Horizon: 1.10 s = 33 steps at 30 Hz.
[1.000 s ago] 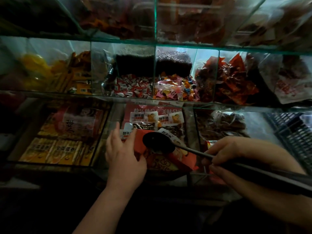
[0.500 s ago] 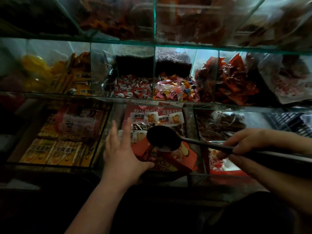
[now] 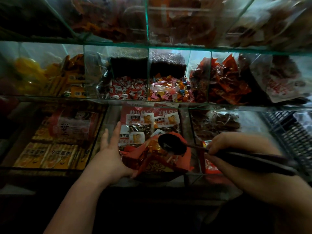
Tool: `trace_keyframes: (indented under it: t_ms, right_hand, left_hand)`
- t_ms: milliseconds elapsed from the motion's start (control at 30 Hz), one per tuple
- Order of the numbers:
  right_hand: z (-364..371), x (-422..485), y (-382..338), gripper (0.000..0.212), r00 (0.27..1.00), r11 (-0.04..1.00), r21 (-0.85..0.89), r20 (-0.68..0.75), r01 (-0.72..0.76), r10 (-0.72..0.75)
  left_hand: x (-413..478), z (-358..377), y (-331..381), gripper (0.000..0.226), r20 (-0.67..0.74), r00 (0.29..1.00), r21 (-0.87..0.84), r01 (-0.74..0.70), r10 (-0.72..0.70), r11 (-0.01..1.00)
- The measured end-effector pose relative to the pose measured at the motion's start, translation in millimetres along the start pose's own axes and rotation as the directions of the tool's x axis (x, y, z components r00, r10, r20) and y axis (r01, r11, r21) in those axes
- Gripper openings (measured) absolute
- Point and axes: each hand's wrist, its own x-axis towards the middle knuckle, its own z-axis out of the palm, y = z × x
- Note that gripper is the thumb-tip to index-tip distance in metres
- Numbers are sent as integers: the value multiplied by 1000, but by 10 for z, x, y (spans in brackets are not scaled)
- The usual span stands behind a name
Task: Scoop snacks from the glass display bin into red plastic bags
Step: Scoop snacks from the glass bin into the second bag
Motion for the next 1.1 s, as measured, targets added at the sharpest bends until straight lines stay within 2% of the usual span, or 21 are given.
trace_keyframes:
  t_ms: [33, 67, 100, 133, 233, 300, 367, 433, 500, 567, 633, 733, 800, 867, 933, 1033, 1100]
  right_hand:
    - [-50, -9, 38, 12, 986, 982, -111, -43, 152, -158]
    - [-9, 83, 64, 14, 955, 951, -231, -162, 207, -247]
    - [100, 40, 120, 18, 889, 924, -256, -290, 284, -354]
    - [202, 31, 194, 16, 856, 899, -280, -308, 336, -415]
    - [391, 197, 178, 38, 891, 874, -376, -210, 307, -403]
    - [492, 325, 222, 53, 914, 876, -402, -185, 265, -361]
    - [539, 345, 260, 49, 920, 891, -365, -173, 271, -351]
    - [498, 293, 278, 32, 907, 914, -267, -212, 305, -365]
    - [415, 224, 295, 17, 886, 929, -155, -284, 335, -367]
    - [353, 160, 300, 13, 878, 926, -48, -304, 373, -370]
    - [335, 146, 268, 12, 868, 909, 2, -297, 417, -397]
    - [439, 245, 243, 16, 828, 899, -67, -365, 433, -426]
    - [580, 354, 233, 16, 813, 912, -154, -415, 381, -410]
    - [736, 446, 243, 16, 814, 948, -140, -486, 287, -318]
    - [857, 518, 289, 19, 798, 972, -45, -563, 231, -215]
    - [903, 588, 313, 31, 760, 970, 115, -644, 214, -91]
    - [861, 634, 284, 33, 736, 971, 120, -673, 207, -74]
  left_hand:
    - [4, 18, 12, 165, -9, 1000, -5, -7, 7, 1000]
    - [12, 39, 18, 164, -20, 1000, -4, -15, 15, 1000]
    - [22, 59, 15, 163, -38, 999, -3, -18, 18, 1000]
    - [29, 81, 9, 161, -66, 998, -12, -17, 16, 1000]
    - [12, 154, 32, 153, -107, 994, -107, 25, -36, 994]
    - [1, 206, 29, 148, -38, 998, -178, 46, -53, 983]
    - [40, 211, -40, 142, 20, 1000, -271, 7, -2, 962]
    - [144, 160, -159, 128, -130, 992, -440, -58, 1, 896]
    - [237, 110, -250, 105, -354, 929, -574, -125, -108, 809]
    - [250, 156, -264, 92, -427, 879, -637, -124, -214, 761]
    - [192, 279, -186, 101, -337, 910, -651, -41, -240, 758]
    - [71, 465, -42, 132, -130, 981, -503, 60, -143, 862]
    - [19, 510, 19, 139, 3, 997, -399, 67, -72, 915]
    - [34, 434, 7, 136, 92, 996, -369, 44, -10, 928]
    - [106, 299, -70, 132, 125, 991, -491, 22, 46, 871]
    - [165, 167, -117, 130, 152, 985, -681, 43, 83, 731]
    - [180, 185, -98, 128, 182, 977, -733, 62, 107, 678]
